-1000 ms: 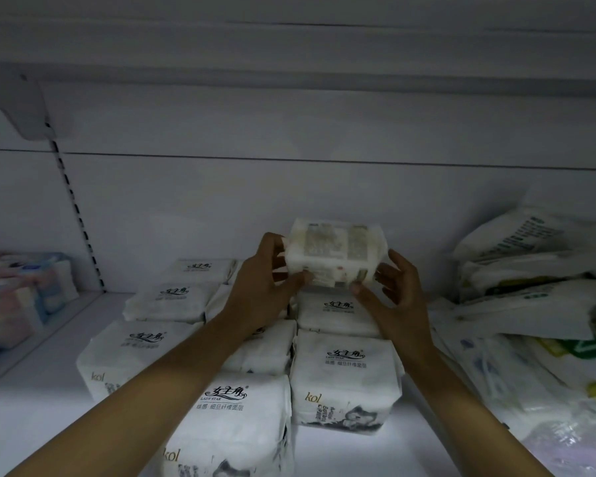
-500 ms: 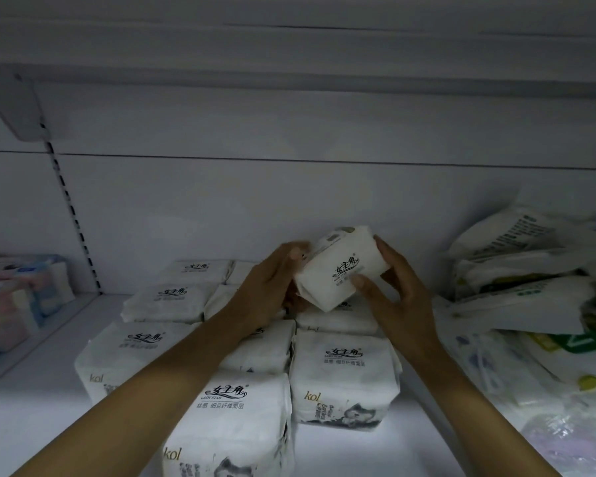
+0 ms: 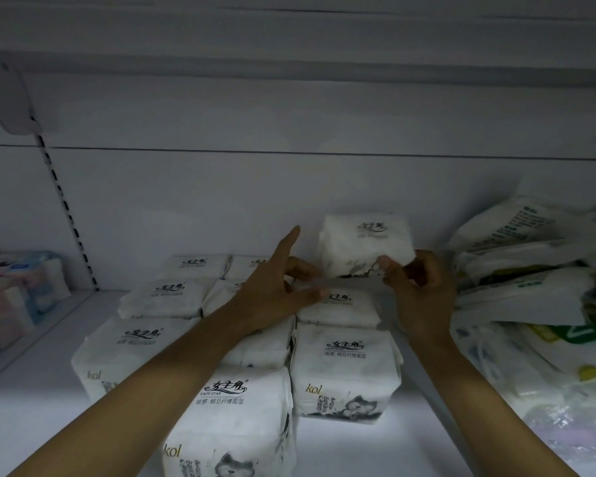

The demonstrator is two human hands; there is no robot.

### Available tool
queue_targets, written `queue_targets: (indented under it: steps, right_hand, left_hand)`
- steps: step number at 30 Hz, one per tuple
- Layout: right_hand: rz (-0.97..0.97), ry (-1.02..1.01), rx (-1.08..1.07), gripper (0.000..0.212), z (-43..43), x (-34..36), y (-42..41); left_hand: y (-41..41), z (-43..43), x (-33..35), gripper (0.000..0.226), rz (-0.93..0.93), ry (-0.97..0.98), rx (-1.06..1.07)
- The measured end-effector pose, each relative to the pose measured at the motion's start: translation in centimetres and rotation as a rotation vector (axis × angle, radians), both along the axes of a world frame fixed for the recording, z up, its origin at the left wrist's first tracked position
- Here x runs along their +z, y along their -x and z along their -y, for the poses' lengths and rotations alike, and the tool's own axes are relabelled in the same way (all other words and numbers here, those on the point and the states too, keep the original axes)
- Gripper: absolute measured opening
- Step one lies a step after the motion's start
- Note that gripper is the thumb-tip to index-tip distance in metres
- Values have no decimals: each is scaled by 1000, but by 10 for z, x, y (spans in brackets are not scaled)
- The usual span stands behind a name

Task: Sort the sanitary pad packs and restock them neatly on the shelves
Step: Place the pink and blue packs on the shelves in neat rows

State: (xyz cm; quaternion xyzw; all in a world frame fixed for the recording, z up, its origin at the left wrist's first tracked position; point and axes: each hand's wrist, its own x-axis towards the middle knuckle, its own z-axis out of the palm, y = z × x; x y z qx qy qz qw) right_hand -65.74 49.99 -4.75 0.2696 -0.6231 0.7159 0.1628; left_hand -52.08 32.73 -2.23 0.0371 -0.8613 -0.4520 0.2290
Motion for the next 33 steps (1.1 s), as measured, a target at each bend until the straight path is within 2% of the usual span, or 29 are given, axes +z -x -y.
queue_targets:
  steps: [2, 4, 6, 8, 9, 11, 14, 15, 16, 18, 19, 24, 30, 32, 33]
  right_hand:
    - [86, 130, -60, 27, -4, 0, 5]
    - [144, 116, -114, 32, -7, -4, 12]
    - [209, -103, -92, 29, -6, -11, 16]
    - [282, -338, 84, 19, -1, -17, 11]
    - [319, -412, 194, 22, 2, -19, 7]
    - [420, -443, 359, 39, 5, -22, 1]
    - [479, -480, 405, 76, 6, -25, 4]
    - [499, -470, 422, 83, 7, -23, 2]
    - [518, -443, 425, 79, 8, -22, 1]
    - [513, -388, 389, 54, 11, -21, -3]
    - [497, -368, 381, 48, 11, -19, -6]
    - [447, -409, 294, 61, 6, -25, -8]
    - [420, -390, 225, 48, 6, -18, -12]
    - [415, -414, 219, 50, 6, -19, -12]
    - [406, -406, 210, 52, 7, -19, -11]
  left_hand:
    - [0, 2, -2, 93, 57, 94, -21]
    - [-1, 3, -1, 77, 80, 139, -40]
    - [0, 4, -1, 66, 73, 133, -36]
    - [1, 6, -2, 62, 72, 119, -19]
    - [2, 6, -2, 61, 78, 113, -10]
    - [2, 8, -3, 58, 89, 114, 6]
    - [3, 9, -4, 51, 89, 135, 21]
    - [3, 9, -4, 48, 91, 140, 24]
    - [4, 9, -4, 46, 91, 148, 25]
    - [5, 9, -4, 41, 90, 169, 29]
    - [4, 8, -4, 39, 89, 183, 32]
    - [2, 6, 14, 49, 172, 277, 2]
    - [-30, -11, 62, 34, 86, 351, 66]
    - [-62, -22, 70, 42, 142, 380, 46]
    - [-80, -26, 71, 55, 193, 394, 21]
